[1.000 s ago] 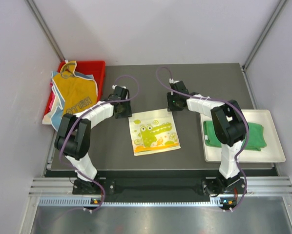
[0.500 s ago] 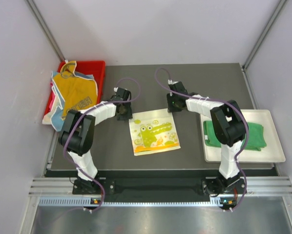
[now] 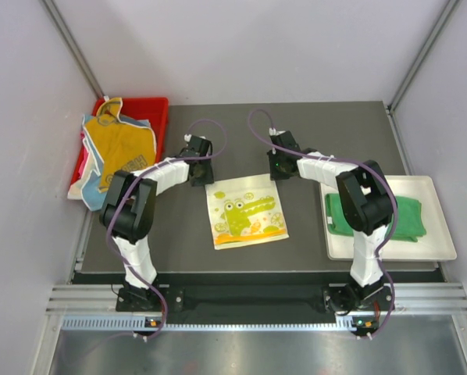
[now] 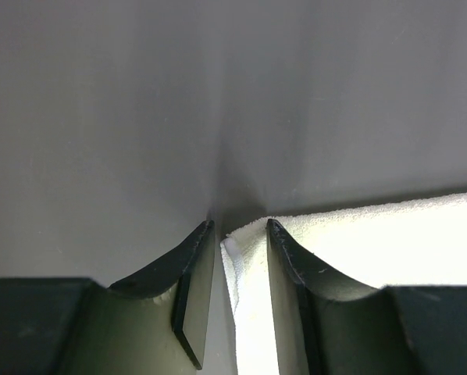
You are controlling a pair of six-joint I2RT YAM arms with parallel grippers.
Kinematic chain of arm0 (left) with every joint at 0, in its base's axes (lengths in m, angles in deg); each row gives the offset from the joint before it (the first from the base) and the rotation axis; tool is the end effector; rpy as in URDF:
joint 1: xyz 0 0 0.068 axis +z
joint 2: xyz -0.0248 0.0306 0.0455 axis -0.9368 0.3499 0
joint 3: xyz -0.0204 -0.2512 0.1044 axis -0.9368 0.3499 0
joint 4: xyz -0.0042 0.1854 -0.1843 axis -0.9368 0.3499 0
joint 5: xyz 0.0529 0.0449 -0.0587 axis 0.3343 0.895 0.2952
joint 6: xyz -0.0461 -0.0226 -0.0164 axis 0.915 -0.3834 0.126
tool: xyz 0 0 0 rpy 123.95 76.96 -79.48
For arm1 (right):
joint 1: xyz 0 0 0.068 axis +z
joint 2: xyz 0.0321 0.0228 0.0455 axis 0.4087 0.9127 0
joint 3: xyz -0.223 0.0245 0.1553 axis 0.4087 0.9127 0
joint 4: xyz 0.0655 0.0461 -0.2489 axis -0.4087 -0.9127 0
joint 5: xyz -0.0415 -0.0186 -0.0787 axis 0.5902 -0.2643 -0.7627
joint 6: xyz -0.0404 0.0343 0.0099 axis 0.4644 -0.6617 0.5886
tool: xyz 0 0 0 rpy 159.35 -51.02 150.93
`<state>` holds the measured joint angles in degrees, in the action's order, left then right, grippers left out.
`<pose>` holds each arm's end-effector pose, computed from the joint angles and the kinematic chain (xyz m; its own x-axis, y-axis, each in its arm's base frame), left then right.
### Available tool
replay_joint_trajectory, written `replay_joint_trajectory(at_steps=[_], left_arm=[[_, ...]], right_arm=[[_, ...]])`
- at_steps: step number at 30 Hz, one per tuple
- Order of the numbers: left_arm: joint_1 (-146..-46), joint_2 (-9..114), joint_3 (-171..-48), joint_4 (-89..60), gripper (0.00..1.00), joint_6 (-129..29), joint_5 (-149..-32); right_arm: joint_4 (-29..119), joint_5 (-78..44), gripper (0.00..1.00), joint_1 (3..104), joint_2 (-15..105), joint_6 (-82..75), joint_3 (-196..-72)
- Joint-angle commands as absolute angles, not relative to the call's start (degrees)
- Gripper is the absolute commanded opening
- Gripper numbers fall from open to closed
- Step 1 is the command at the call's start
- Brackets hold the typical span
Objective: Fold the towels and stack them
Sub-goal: Fold the towel
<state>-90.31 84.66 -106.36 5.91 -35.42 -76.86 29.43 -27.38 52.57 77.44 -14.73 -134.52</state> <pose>0.3650 -0.1347 0.1653 -0.8378 -0.1551 -0.5235 -0.0763 0.9826 -0.1691 0.3718 0.1995 0.1671 -0.8088 -0.0844 -0.5819 -0.2073 0.9670 0.1478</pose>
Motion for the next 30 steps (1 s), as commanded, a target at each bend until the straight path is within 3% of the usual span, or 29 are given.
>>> replay_joint_trajectory(at_steps=[1, 7, 22, 26, 30], left_arm=[[-90.5, 86.7, -106.7, 7.5, 0.38, -34.8, -77.2], [-90.5, 84.6, -105.3, 9.7, 0.38, -33.6, -74.3], [-90.4, 81.0, -102.8, 9.8, 0.34, -32.7, -75.7], [-90.4, 83.6, -104.1, 9.5, 0.25, -33.0, -76.3], [-90.2, 85.5, -106.0, 9.0, 0.09, -33.2, -77.1]], right_arm=[[30.9, -27.5, 0.2, 53.1, 78.2, -15.0, -136.2], [31.8, -26.7, 0.25, 53.0, 78.8, -15.0, -136.5], [32.8, -26.0, 0.22, 52.9, 79.6, -15.6, -136.2], [32.9, -25.9, 0.2, 52.6, 79.8, -15.7, -136.3], [32.9, -25.5, 0.16, 52.2, 79.7, -15.7, -136.0]])
